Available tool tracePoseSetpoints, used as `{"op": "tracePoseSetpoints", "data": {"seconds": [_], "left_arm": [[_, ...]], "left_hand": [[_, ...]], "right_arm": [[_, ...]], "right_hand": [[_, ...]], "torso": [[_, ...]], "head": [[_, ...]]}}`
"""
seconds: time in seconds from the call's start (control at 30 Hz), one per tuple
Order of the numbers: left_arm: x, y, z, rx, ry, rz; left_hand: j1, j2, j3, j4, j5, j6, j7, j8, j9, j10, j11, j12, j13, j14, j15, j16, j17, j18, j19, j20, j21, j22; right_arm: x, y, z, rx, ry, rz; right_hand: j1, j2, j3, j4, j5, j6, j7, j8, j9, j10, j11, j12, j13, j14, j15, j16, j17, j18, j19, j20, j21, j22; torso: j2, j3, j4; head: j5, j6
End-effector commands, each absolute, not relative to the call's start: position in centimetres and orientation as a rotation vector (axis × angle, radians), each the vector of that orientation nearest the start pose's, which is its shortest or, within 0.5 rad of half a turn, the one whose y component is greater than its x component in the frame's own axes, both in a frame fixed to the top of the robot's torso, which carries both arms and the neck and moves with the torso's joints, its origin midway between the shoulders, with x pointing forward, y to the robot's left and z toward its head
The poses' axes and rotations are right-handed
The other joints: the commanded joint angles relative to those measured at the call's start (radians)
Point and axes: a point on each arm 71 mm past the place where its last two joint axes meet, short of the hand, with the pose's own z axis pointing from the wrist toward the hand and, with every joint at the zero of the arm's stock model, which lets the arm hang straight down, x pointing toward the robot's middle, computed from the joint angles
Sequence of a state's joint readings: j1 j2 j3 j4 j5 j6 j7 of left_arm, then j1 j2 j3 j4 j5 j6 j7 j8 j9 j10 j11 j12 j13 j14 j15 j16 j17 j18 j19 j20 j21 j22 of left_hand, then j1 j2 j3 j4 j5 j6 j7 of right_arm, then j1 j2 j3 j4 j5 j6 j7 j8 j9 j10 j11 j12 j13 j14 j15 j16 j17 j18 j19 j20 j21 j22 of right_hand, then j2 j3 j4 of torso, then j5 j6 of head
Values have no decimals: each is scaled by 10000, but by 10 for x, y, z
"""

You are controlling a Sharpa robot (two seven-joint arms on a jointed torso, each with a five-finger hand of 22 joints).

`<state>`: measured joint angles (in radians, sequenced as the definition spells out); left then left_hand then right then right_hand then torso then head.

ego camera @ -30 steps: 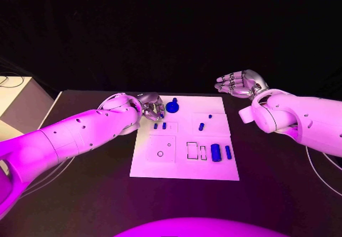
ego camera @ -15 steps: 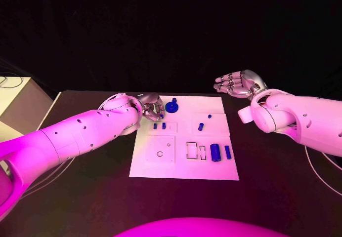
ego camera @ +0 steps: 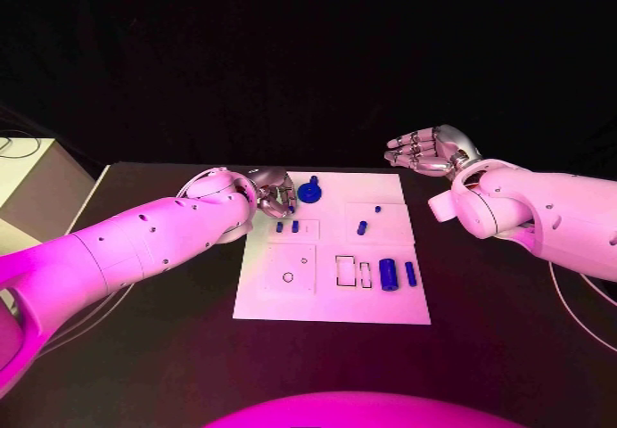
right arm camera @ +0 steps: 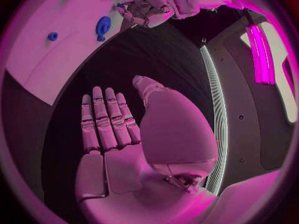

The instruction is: Assemble the parts on the task board

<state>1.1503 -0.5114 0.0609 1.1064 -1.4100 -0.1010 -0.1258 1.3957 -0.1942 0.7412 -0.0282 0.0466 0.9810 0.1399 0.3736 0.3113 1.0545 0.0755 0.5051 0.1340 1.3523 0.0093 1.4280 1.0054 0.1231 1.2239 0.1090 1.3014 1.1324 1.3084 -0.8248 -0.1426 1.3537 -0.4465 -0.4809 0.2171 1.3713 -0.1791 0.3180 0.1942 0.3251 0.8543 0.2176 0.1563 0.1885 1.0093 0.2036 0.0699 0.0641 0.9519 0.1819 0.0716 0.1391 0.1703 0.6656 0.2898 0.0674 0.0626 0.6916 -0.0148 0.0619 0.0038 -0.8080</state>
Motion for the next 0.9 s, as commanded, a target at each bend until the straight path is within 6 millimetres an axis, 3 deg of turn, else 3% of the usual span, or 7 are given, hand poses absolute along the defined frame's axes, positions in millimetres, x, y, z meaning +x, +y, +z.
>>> {"op": "tracePoseSetpoints", "data": {"seconds": [0.03,0.6,0.73,0.9], "left_arm": [[549,148,-223,848,18879,-5967],[549,151,-220,663,18578,-6011],[549,151,-220,636,18576,-6013],[549,152,-221,602,18592,-5980]], "left_hand": [[-34,40,1,-69,45,44,52,-81,7,12,24,-81,-7,-43,2,-42,17,-113,-78,1,-33,-21],[-101,-4,25,-190,44,-599,139,-752,-144,54,62,-415,0,-66,45,1,31,-116,-84,46,0,34],[-117,-36,61,-233,44,-1079,91,-1127,-278,107,10,-514,27,-74,8,10,13,-116,-79,27,11,52],[-131,-47,59,-239,43,-1162,76,-1203,-304,122,3,-543,37,-75,1,13,7,-116,-79,20,12,56]], "right_arm": [[527,-257,-168,7059,14866,10411],[526,-257,-168,7074,14899,10388],[526,-257,-168,7071,14900,10394],[526,-257,-168,7075,14895,10386]], "right_hand": [[-6,56,62,3,65,52,432,-53,-9,79,21,-43,-9,-27,-2,-46,-12,24,-66,11,-63,-15],[-19,49,78,-2,113,53,435,-63,-14,79,25,-46,-9,-59,6,-61,-30,21,-90,12,-66,-16],[-19,49,78,-2,113,53,435,-63,-14,79,25,-46,-9,-59,6,-61,-30,21,-90,12,-66,-16],[-19,49,78,-2,113,53,435,-63,-14,79,25,-46,-9,-59,6,-61,-30,21,-90,12,-66,-16]], "torso": [[-4,0,1],[-6,-3,1],[-6,-2,-2],[-4,-2,-1]], "head": [[-2,-5],[15,-7],[20,1],[25,-4]]}}
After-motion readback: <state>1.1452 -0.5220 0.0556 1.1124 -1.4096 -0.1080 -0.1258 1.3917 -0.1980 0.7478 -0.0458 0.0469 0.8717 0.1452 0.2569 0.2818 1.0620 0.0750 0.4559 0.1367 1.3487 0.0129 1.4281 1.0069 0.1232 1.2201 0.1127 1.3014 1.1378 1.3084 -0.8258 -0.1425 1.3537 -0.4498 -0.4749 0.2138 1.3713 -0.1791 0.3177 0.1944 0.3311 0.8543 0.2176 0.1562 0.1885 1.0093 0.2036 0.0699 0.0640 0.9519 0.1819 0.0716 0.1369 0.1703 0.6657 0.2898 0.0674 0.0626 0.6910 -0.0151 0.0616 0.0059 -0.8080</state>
